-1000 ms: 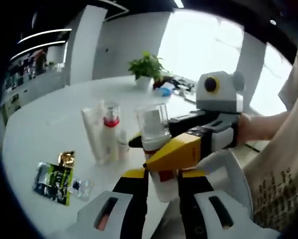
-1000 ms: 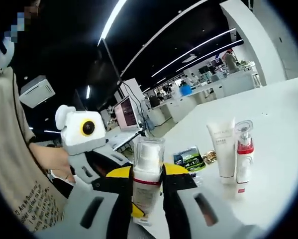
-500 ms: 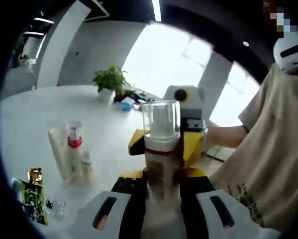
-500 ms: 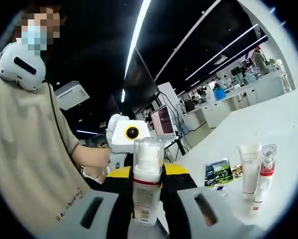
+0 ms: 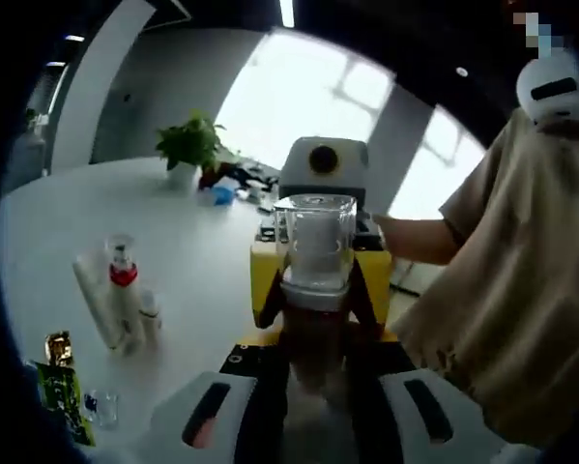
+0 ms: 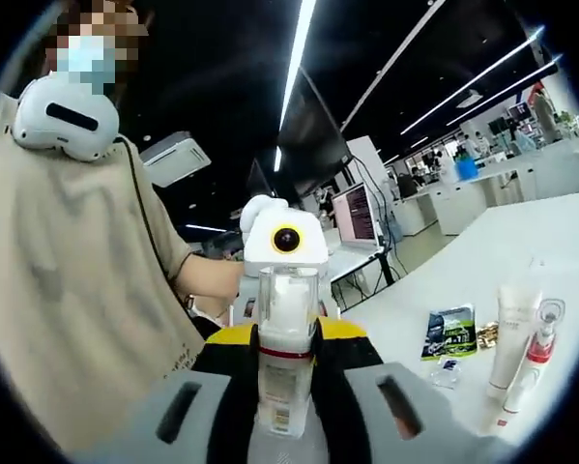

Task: Arrange the skincare products in the storage area until every visible bottle or jar stands upright without overlapping.

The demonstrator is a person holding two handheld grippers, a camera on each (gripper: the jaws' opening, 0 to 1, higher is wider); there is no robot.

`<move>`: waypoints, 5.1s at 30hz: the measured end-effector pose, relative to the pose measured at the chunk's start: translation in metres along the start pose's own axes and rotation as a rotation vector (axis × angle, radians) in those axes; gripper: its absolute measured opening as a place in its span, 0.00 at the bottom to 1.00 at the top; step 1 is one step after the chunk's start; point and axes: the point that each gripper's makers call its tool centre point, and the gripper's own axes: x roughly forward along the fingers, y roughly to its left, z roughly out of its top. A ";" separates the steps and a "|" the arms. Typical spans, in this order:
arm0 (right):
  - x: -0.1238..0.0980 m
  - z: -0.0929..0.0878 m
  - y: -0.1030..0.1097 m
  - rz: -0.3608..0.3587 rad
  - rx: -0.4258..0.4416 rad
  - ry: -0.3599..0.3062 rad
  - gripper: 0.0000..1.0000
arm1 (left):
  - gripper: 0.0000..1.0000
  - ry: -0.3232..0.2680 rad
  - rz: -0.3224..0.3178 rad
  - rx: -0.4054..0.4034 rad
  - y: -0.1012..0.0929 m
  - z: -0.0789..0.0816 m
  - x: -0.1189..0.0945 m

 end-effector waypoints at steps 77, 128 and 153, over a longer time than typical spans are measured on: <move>-0.021 -0.144 -0.149 -0.781 -0.306 0.578 0.28 | 0.19 0.235 0.502 0.267 0.167 -0.127 0.044; -0.112 -0.126 -0.130 -1.013 -0.030 0.316 0.67 | 0.18 0.208 0.463 0.263 0.235 -0.090 0.059; -0.113 -0.133 -0.133 -1.030 -0.022 0.332 0.66 | 0.18 0.222 0.447 0.281 0.248 -0.083 0.065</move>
